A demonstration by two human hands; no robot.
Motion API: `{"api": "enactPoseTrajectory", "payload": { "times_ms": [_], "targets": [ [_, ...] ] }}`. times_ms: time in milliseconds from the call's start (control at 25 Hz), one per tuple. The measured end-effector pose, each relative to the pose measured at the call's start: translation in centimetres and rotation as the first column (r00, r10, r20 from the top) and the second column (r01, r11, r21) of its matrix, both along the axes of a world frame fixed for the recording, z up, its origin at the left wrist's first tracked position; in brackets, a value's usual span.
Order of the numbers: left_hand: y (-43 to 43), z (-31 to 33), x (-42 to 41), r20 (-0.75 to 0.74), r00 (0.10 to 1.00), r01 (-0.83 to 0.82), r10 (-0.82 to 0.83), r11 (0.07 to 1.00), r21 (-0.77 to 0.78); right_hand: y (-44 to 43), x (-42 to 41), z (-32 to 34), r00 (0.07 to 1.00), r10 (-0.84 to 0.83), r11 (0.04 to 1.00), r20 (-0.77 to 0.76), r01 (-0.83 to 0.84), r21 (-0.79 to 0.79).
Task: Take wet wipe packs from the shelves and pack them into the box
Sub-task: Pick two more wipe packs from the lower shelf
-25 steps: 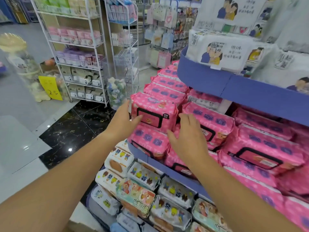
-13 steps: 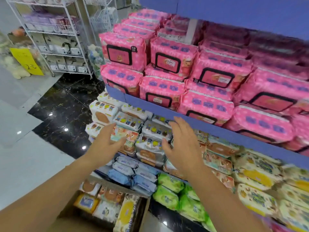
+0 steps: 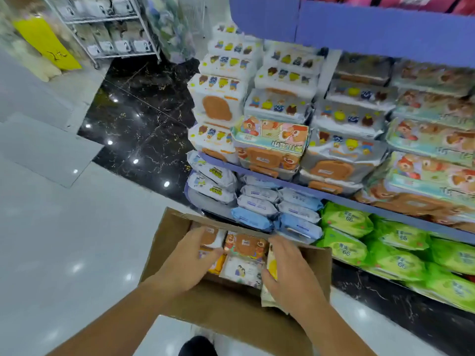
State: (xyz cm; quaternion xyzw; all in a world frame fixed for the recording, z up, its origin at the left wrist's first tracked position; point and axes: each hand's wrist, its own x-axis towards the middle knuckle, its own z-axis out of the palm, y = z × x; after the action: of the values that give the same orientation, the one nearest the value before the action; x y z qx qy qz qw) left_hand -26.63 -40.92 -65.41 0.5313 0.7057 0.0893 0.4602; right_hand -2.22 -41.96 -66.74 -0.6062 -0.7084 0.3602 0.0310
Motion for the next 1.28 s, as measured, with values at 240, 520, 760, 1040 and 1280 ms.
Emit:
{"api": "enactPoseTrajectory", "payload": {
  "times_ms": [240, 520, 760, 1040, 1280],
  "targets": [
    [-0.4, -14.6, -8.1, 0.080, 0.996, 0.051, -0.039, 0.987, -0.155, -4.3, -8.3, -15.7, 0.964, -0.264, 0.924, 0.032, 0.262, -0.278],
    [2.5, -31.1, -10.9, -0.356, 0.903, 0.197, -0.241, 0.968, -0.155, -3.1, -8.9, -30.4, 0.833, -0.534, 0.784, 0.146, 0.552, -0.285],
    [7.8, -35.4, -12.7, -0.571, 0.584, 0.692, -0.577, 0.722, -0.022, 2.9, -7.3, -35.3, 0.949, -0.143, 0.990, 0.280, 0.141, 0.030],
    [9.1, -34.6, -13.0, -0.422, 0.616, 0.611, -0.665, 0.742, -0.277, 4.4, -7.2, -34.1, 0.947, -0.187, 0.974, 0.262, 0.214, -0.077],
    [9.3, -35.7, -11.9, -0.381, 0.500, 0.592, -0.777, 0.628, -0.505, 5.6, -6.7, -35.2, 0.957, -0.186, 0.917, 0.222, 0.250, -0.311]
  ]
}}
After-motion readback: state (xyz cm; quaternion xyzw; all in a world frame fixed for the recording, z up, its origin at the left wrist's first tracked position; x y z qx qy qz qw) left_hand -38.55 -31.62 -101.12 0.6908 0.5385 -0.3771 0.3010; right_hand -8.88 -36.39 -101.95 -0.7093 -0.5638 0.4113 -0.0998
